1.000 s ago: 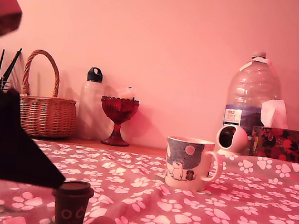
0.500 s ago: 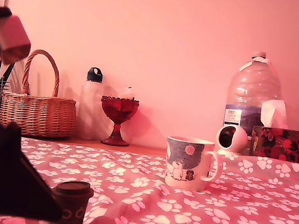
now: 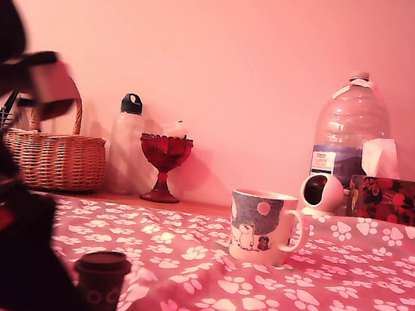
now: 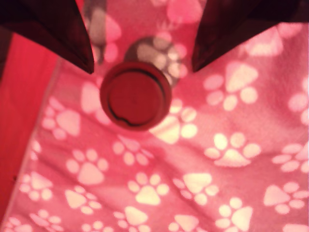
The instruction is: Pick the coffee capsule and then drop it inside the coffee cup in front of you
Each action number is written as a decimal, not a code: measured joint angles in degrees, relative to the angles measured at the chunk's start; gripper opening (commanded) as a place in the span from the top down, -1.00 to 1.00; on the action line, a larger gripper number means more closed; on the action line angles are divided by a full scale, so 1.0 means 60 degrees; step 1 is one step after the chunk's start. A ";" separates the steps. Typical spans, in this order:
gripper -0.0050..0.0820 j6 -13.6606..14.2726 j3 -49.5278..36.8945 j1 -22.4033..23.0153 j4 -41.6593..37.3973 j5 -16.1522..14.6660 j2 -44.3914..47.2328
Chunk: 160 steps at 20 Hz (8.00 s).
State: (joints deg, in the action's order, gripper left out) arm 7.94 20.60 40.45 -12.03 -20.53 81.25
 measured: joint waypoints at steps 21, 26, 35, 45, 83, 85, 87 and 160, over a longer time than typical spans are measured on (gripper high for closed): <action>0.15 0.0342 0.1140 0.0000 0.1009 0.0004 0.0375; 0.23 0.0353 0.1140 0.0000 0.1009 0.0004 0.0375; 0.23 0.0353 0.1140 0.0000 0.1224 0.0004 -0.0619; 0.23 0.0357 0.1144 -0.0408 -0.0295 0.0419 -0.1239; 0.23 -0.0040 0.5876 -0.0535 0.1453 0.0488 0.1366; 0.23 -0.0040 0.6663 -0.0535 0.2014 0.0404 0.1763; 0.23 -0.0040 0.7351 -0.0535 0.2539 0.0321 0.2124; 0.15 -0.0040 1.2815 -0.0240 0.6725 0.0510 0.6736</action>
State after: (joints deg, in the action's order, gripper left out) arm 7.70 97.49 39.00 28.32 -17.47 121.67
